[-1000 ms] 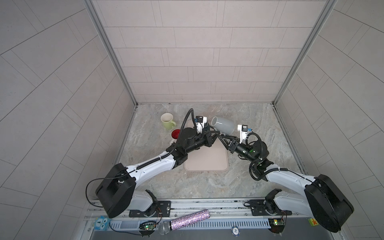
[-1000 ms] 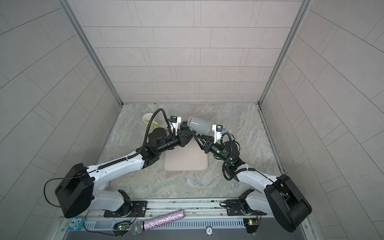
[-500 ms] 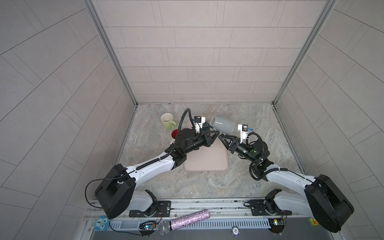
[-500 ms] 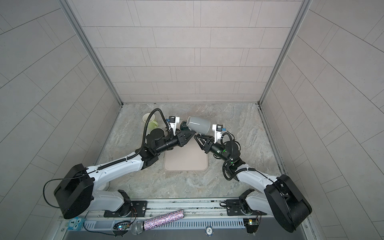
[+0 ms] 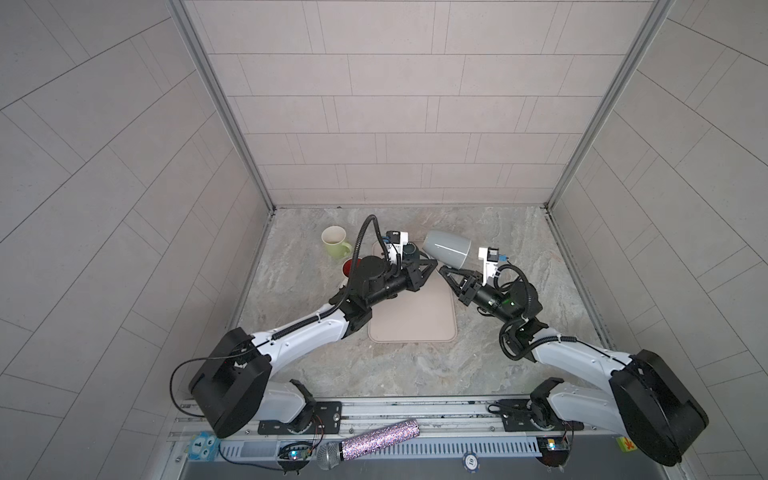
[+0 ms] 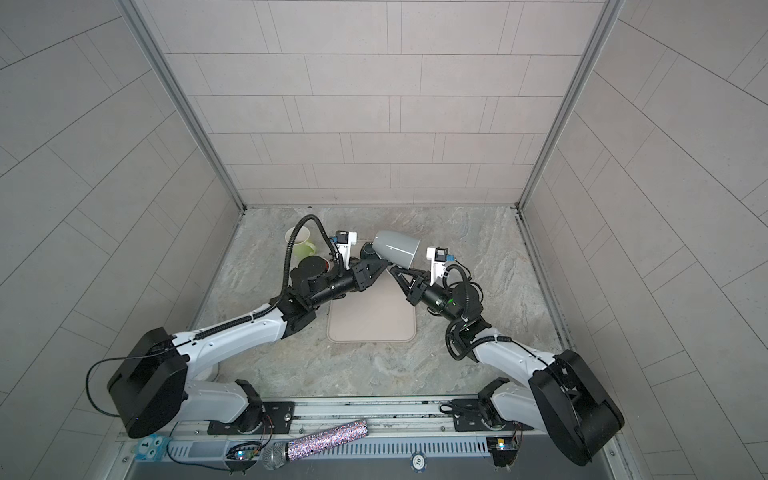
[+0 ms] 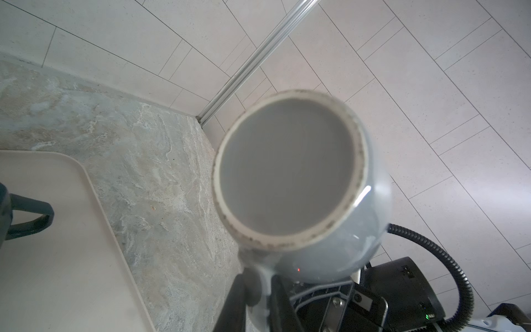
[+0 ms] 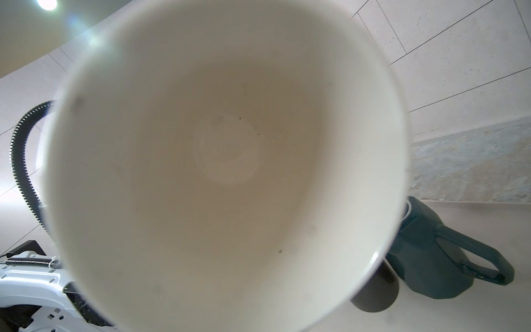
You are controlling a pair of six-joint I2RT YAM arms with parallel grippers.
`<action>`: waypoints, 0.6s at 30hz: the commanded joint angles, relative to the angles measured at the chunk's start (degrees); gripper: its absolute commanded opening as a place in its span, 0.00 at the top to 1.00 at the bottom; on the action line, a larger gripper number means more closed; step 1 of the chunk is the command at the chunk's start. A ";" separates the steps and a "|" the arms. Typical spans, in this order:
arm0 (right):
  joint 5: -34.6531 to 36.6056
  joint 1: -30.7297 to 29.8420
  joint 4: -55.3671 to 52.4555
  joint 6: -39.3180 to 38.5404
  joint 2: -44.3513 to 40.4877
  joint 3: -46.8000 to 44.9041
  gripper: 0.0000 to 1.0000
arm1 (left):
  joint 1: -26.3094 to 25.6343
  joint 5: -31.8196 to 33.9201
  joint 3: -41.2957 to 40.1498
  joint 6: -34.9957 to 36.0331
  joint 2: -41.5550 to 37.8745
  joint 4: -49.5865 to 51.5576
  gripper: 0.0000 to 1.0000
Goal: Turn the mug right side up
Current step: Place the mug at the top-right of the table.
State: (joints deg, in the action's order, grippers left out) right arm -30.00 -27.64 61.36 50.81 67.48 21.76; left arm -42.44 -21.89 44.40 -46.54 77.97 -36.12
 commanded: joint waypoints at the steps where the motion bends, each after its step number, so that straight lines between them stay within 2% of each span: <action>1: -0.84 -0.40 2.18 0.93 -1.66 2.79 1.00 | -0.63 -2.73 0.38 2.74 -0.81 -1.48 1.00; 5: -0.40 -0.38 0.95 0.61 -2.20 2.89 1.00 | -0.63 -1.98 0.28 2.93 -0.76 -0.82 1.00; 6: -0.04 -0.38 0.30 0.33 -2.55 2.93 1.00 | -0.63 -1.48 0.16 3.05 -0.80 -0.19 0.96; 7: 0.31 -0.31 -0.62 0.06 -2.91 2.90 1.00 | -0.63 -1.01 -0.01 3.30 -0.90 0.47 0.89; 9: 1.50 0.05 -3.87 -0.94 -4.16 2.99 1.00 | -0.63 0.89 -0.28 4.12 -1.61 2.91 0.65; 10: 1.70 0.21 -6.02 -1.62 -4.72 3.21 1.00 | -0.63 1.68 -0.43 4.65 -1.98 3.88 0.56; 15: 3.87 1.15 -15.78 -4.90 -7.44 4.43 1.00 | -0.63 5.15 -0.28 9.01 -3.92 8.72 0.39; 18: 5.54 1.44 -22.77 -6.84 -8.32 6.32 1.00 | -0.63 6.75 -0.46 10.03 -4.56 10.29 0.35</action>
State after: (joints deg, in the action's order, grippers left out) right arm -26.70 -26.55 42.09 46.83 61.36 24.67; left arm -42.87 -17.58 44.29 -39.59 75.13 -28.05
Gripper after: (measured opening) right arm 0.134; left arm 0.646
